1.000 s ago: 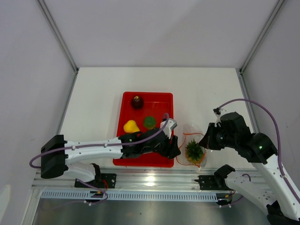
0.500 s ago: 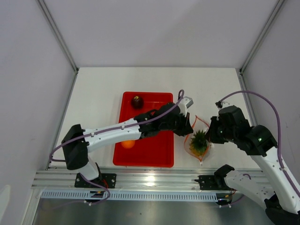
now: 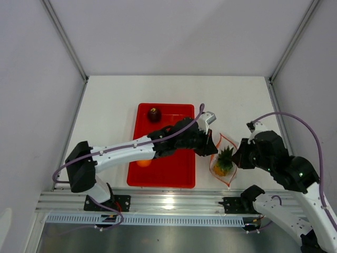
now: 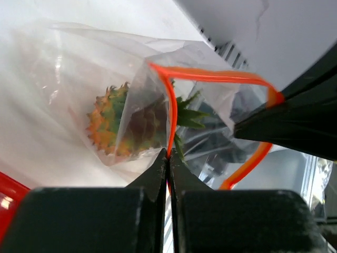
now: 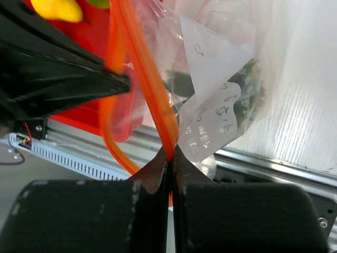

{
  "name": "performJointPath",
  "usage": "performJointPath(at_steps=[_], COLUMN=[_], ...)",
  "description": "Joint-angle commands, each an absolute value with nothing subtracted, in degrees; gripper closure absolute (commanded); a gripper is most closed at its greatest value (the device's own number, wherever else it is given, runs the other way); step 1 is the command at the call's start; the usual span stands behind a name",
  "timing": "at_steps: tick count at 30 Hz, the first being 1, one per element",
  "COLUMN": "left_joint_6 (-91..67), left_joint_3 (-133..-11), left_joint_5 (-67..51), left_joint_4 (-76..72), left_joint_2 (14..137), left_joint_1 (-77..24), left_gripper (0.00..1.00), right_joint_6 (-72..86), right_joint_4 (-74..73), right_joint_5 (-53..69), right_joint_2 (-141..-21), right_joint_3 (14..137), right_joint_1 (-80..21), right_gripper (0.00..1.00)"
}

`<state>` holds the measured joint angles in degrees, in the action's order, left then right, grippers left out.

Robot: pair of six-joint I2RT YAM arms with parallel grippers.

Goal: Place the food in the zip-top bag and seal the zipper
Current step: Adjust the zipper food storage bag at the center of the board.

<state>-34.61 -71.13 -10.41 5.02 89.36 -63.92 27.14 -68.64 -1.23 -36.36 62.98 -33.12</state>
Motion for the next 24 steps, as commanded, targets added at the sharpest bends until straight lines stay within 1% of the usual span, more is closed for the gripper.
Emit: performJointPath(at_steps=[1, 2, 6, 9, 10, 13, 18, 21, 24], left_joint_6=[-35.42, -35.33, -35.85, -37.44, -38.05, -40.34, -40.78, -40.43, -40.51], left_joint_3=[-75.73, -76.72, -77.87, -73.05, -67.99, -61.81, -63.89, -66.61, -67.59], left_joint_5=[-13.97, -14.84, -16.79, -16.18, -15.82, -13.72, -16.96, -18.63, -19.51], left_joint_4=[3.60, 4.13, 1.33, -2.27, -3.42, -6.15, -4.48, -4.40, -2.28], left_joint_2=[92.27, 92.55, 91.06, 87.81, 86.76, 83.50, 83.24, 82.97, 81.58], left_joint_1=[-63.37, -63.28, -63.63, -63.90, -63.90, -63.55, -62.23, -62.23, -62.66], left_gripper=[0.99, 1.00, 1.00, 0.99, 0.99, 0.99, 0.99, 1.00, 0.99], right_joint_6=[25.76, 25.32, 22.77, 22.67, 23.37, 24.87, 27.59, 27.86, 27.77], right_joint_4=[-64.51, -64.95, -66.10, -63.55, -63.54, -65.12, -68.02, -69.69, -70.22], right_joint_5=[0.00, -3.39, -5.10, -3.43, -3.25, -5.08, -8.87, -10.54, -10.72], right_joint_2=[-37.88, -38.05, -37.80, -33.93, -33.23, -33.31, -38.22, -41.74, -40.87], right_joint_3=[66.43, 70.01, 76.27, 74.89, 74.01, 69.88, 66.88, 69.34, 73.20], right_joint_1=[-33.13, -33.13, -33.13, -33.05, -33.05, -33.05, -33.05, -33.05, -32.96], right_gripper=[1.00, 1.00, 1.00, 1.00, 1.00, 1.00, 1.00, 1.00, 1.00])
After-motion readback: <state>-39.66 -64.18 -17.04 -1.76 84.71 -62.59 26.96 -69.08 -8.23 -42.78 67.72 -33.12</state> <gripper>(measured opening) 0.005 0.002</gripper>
